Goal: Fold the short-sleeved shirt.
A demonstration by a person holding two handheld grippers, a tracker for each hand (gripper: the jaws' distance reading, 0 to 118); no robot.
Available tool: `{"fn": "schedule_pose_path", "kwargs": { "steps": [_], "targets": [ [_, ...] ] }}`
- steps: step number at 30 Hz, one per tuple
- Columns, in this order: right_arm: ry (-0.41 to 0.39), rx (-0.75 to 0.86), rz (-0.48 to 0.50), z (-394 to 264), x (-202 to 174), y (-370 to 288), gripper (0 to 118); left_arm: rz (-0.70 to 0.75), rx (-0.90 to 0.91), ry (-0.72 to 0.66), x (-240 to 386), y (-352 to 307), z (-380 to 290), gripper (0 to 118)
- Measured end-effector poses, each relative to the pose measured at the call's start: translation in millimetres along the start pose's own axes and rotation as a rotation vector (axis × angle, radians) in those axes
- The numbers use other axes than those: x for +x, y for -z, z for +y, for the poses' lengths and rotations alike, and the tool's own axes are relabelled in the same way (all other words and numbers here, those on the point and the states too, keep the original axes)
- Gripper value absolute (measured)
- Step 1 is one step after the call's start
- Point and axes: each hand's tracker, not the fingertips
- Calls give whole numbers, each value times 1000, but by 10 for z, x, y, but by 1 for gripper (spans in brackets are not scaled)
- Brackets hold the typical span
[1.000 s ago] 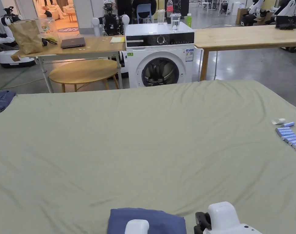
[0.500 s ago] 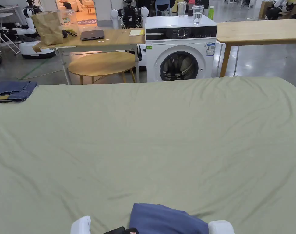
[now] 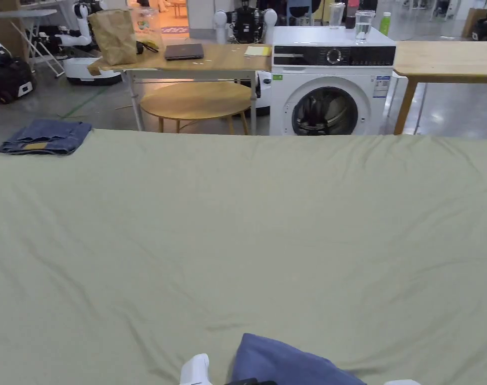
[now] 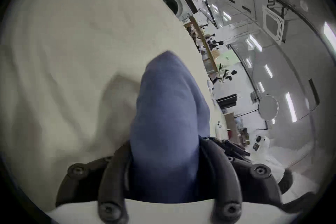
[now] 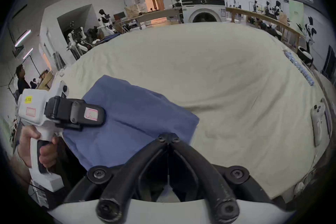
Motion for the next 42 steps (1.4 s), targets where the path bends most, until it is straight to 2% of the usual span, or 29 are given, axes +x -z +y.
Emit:
{"fn": "schedule_pose_path", "kwargs": {
  "steps": [7, 11, 15, 18, 22, 23, 24, 25, 26, 29, 31, 32, 33, 35, 36, 37, 39, 42],
  "targets": [
    [-61, 19, 14, 171, -496, 49, 0, 194, 50, 127, -587, -1320, 737, 37],
    [-97, 16, 33, 219, -824, 150, 0, 285, 68, 109, -1101, -2089, 1222, 37],
    [-111, 8, 54, 245, -1048, 239, 0, 389, -11, 155, -1541, -2711, 1722, 37],
    [-135, -2, 54, 247, -1175, 274, 0, 460, -6, 113, -1856, -2911, 1902, 37],
    [-145, -9, 52, 275, -1214, 300, 0, 383, 24, 87, -1988, -2902, 1872, 37],
    [-146, -9, 49, 284, -1212, 305, 0, 381, 37, 94, -1940, -2906, 1840, 42],
    [-146, -9, 46, 293, -1210, 307, 0, 381, 52, 108, -1907, -2947, 1820, 62],
    [-145, -9, 44, 304, -1208, 307, 0, 376, 71, 121, -1878, -3023, 1815, 93],
    [-144, -8, 45, 315, -1194, 296, 0, 381, 101, 125, -1844, -3129, 1817, 103],
    [-145, 5, 48, 339, -1193, 256, 0, 421, 223, 108, -1763, -3536, 1819, 104],
    [-142, 13, 52, 349, -1182, 229, 0, 504, 260, 117, -1687, -3731, 1795, 104],
    [-140, 19, 54, 352, -1177, 213, 0, 538, 269, 111, -1660, -3789, 1774, 102],
    [-137, 24, 55, 356, -1167, 194, 0, 571, 283, 103, -1626, -3809, 1734, 91],
    [-123, 38, 61, 364, -1144, 138, 0, 625, 313, 129, -1437, -3775, 1615, 14],
    [-114, 47, 60, 370, -1123, 109, 0, 674, 321, 149, -1348, -3704, 1573, 0],
    [-106, 57, 54, 378, -1098, 81, 0, 715, 341, 181, -1237, -3620, 1520, 0],
    [-88, 84, 36, 412, -1026, 17, 0, 701, 370, 218, -1144, -3474, 1500, 0],
    [-70, 142, 0, 556, -901, -105, 0, 729, 434, 336, -633, -3053, 1386, 0]
  ]
}}
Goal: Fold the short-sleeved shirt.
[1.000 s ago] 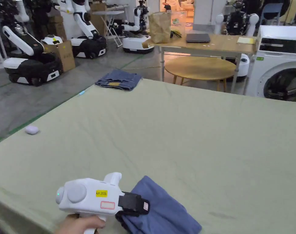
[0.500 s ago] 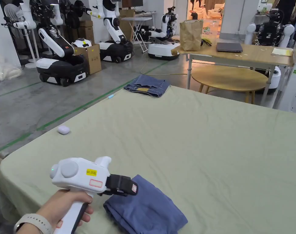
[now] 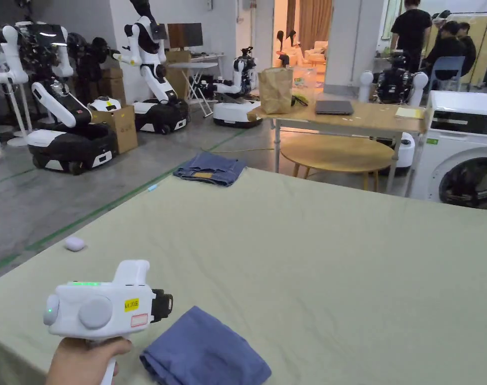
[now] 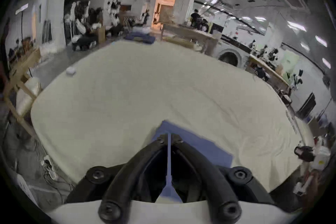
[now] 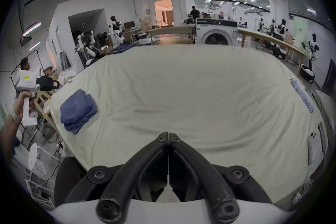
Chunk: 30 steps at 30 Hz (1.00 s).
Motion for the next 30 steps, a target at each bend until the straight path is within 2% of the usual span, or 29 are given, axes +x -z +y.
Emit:
{"fn": "schedule_pose_path", "kwargs": {
  "steps": [5, 9, 12, 14, 16, 20, 23, 25, 27, 29, 30],
  "targets": [
    [-10, 176, -99, 483, 322, -211, 0, 15, 242, 147, 1272, -165, 118, 0],
    [-11, 317, -192, 945, 568, -400, 0, 4, 373, 215, 2178, -251, 234, 0],
    [-22, 400, -237, 1266, 707, -544, 0, -46, 401, 233, 2750, -312, 378, 0],
    [-27, 436, -266, 1435, 750, -642, 0, -32, 442, 313, 3142, -359, 462, 0],
    [-44, 481, -287, 1546, 777, -735, 0, -13, 471, 360, 3433, -426, 541, 0],
    [-37, 509, -302, 1677, 796, -946, 0, -47, 496, 353, 3775, -634, 586, 0],
    [-65, 517, -306, 1647, 777, -1062, 0, -114, 497, 291, 3789, -813, 544, 2],
    [-72, 517, -316, 1626, 784, -1080, 0, -104, 501, 282, 3789, -856, 527, 10],
    [-62, 511, -309, 1619, 816, -1098, 8, -95, 511, 298, 3786, -882, 516, 21],
    [-49, 513, -307, 1606, 823, -1085, 35, -91, 514, 309, 3813, -874, 532, 59],
    [-44, 514, -309, 1603, 826, -1081, 52, -94, 512, 307, 3811, -876, 533, 75]
  ]
}}
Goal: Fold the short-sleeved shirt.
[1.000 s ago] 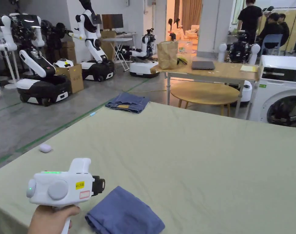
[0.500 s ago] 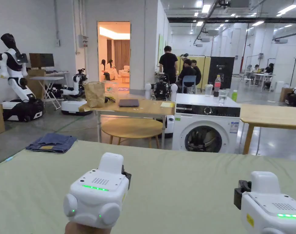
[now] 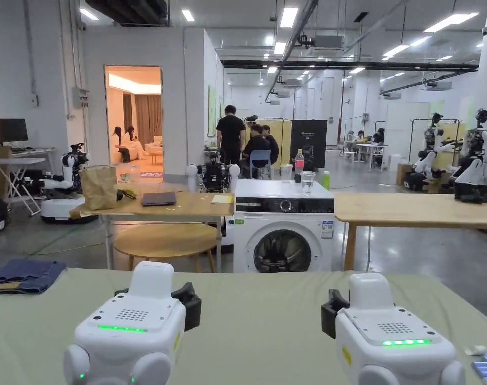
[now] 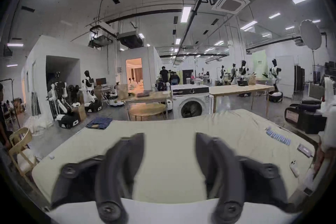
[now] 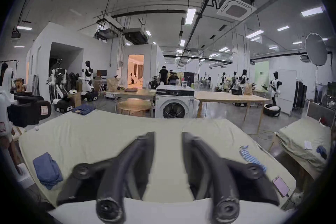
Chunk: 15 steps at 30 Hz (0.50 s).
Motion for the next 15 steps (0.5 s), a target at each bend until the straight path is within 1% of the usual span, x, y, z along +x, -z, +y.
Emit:
{"fn": "schedule_pose_path", "kwargs": {
  "steps": [1, 2, 3, 4, 7, 9, 10, 11, 12, 14, 15],
  "targets": [
    [7, -1, 1, -5, 2, 4, 78, -6, 1, -9, -10, -8, -3, 91],
    [10, -5, 3, -9, -11, 15, 96, -25, 8, -24, -27, -20, -9, 97],
    [9, -8, 10, -16, -21, 18, 106, -39, 15, -36, -34, -9, -14, 100],
    [9, -8, 17, -31, -41, 13, 112, -40, 23, -46, -40, -22, -19, 102],
    [-37, 27, 25, -64, -148, -18, 112, -36, 45, -34, -53, -33, -23, 102],
    [-87, 13, 41, -54, -209, -19, 112, -35, 40, -16, -61, -50, 0, 102],
    [-98, -12, 48, -35, -236, -14, 112, -36, 38, -15, -71, -63, 9, 102],
    [-93, -59, 63, -10, -252, -1, 112, -39, 38, -17, -78, -70, 17, 102],
    [-67, -82, 77, 11, -255, 3, 112, -41, 38, -23, -92, -77, 18, 102],
    [-9, -81, 109, 35, -237, -1, 112, -39, 41, -33, -122, -91, 8, 102],
    [1, -85, 116, 45, -232, 3, 112, -34, 42, -33, -132, -99, 2, 102]
  ]
}}
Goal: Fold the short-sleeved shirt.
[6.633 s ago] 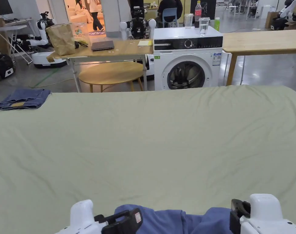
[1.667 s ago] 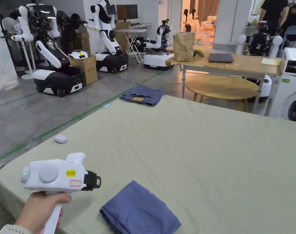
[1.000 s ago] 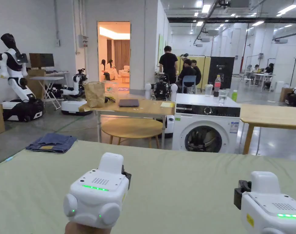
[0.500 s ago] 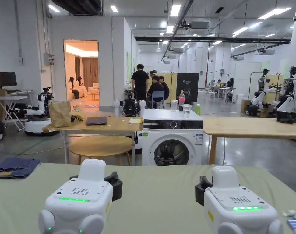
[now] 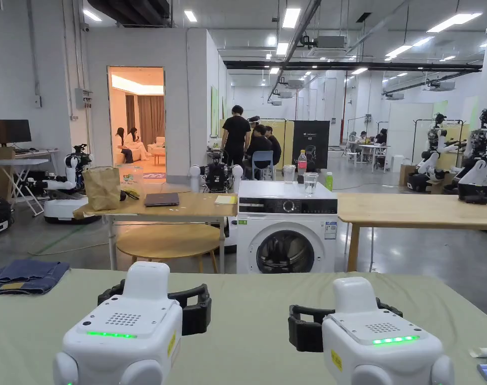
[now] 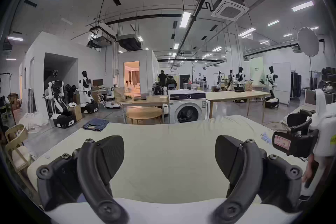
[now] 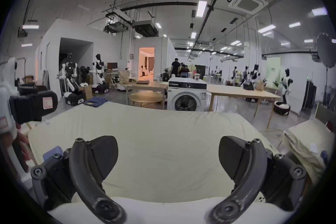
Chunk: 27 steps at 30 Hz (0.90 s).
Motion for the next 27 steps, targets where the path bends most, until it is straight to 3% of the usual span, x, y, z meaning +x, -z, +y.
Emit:
{"fn": "schedule_pose_path", "kwargs": {
  "steps": [5, 9, 11, 16, 27],
  "targets": [
    [-44, 47, -77, 11, -57, -11, 112, 20, 7, -3, -54, -29, -20, 102],
    [2, 30, -103, 61, -70, -9, 112, 23, -2, 7, -45, -21, -28, 102],
    [-18, 46, -138, 70, -92, -32, 112, 21, -1, 9, -43, -21, -33, 102],
    [-52, 70, -132, 74, -121, -97, 112, 19, -4, 8, -27, -13, -36, 102],
    [37, 65, -143, 142, -31, -158, 112, 23, -11, 3, -22, -17, -35, 102]
  ]
}}
